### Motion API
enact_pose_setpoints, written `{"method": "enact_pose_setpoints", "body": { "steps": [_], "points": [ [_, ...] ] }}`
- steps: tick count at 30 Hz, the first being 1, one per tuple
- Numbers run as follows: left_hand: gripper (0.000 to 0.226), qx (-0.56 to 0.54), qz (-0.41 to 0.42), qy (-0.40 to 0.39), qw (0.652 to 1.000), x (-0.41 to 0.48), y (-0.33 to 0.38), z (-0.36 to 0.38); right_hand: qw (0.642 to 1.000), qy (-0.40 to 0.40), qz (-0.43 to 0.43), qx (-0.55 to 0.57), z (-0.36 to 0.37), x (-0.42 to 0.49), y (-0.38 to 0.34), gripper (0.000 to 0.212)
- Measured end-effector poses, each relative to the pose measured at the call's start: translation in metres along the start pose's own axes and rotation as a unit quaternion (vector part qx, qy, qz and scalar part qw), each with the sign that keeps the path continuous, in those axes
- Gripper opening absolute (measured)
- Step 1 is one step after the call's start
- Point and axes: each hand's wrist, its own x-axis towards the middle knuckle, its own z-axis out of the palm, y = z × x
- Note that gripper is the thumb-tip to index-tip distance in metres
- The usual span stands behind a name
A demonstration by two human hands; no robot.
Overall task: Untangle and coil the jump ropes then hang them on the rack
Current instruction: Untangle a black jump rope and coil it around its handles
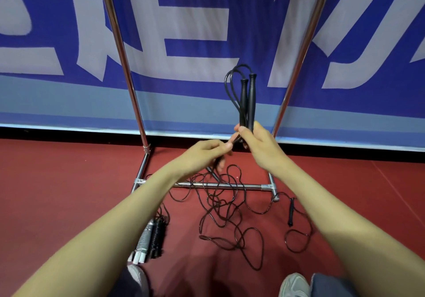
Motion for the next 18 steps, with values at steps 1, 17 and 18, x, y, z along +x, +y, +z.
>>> {"method": "enact_pose_setpoints", "body": {
  "steps": [1,17,18],
  "points": [
    [0.038,0.034,0.014,0.002,0.999,-0.002,0.001,-0.009,1.0,0.0,-0.003,-0.011,-0.005,0.0,0.001,0.021],
    [0.029,0.063,0.003,-0.08,0.995,-0.017,-0.008,-0.071,0.903,-0.381,-0.079,-0.182,-0.01,-0.049,-0.019,0.007],
    [0.021,0.083,-0.017,-0.085,0.993,-0.016,-0.006,-0.07,0.887,-0.387,-0.076,-0.238,-0.006,-0.051,-0.018,0.007]
  ]
}}
